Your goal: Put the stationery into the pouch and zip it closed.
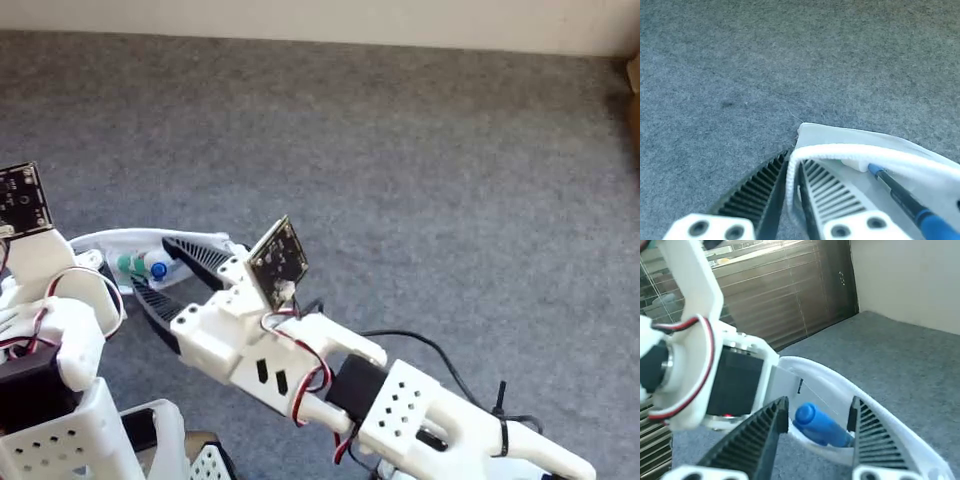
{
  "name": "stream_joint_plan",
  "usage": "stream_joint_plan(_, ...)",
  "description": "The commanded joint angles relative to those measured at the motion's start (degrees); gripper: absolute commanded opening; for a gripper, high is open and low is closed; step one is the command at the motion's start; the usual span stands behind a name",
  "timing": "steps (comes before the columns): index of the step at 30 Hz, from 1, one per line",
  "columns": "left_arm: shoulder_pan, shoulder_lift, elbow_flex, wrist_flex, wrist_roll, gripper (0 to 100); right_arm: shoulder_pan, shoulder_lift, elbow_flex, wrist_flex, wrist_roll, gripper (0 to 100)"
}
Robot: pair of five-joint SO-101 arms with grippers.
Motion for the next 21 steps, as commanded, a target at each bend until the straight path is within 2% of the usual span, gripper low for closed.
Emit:
stream_joint_plan(1, -0.7, -0.3, 0.1, -0.7, -0.5, 1, 2.0, 0.0, -3.5, -1.7, -0.4, 11.3)
stream_joint_plan(4, -0.7, -0.3, 0.1, -0.7, -0.5, 1, 3.2, 0.0, -3.8, -1.7, -0.4, 0.0)
stream_joint_plan(12, -0.7, -0.3, 0.1, -0.7, -0.5, 1, 5.1, -11.4, -3.4, -1.7, -0.8, 0.3)
stream_joint_plan(17, -0.7, -0.3, 0.1, -0.7, -0.5, 1, 5.3, -13.9, -3.3, -1.7, -9.7, 0.3)
stream_joint_plan(21, -0.7, -0.3, 0.1, -0.7, -0.5, 1, 5.2, -9.6, -3.2, -1.8, -10.3, 0.3)
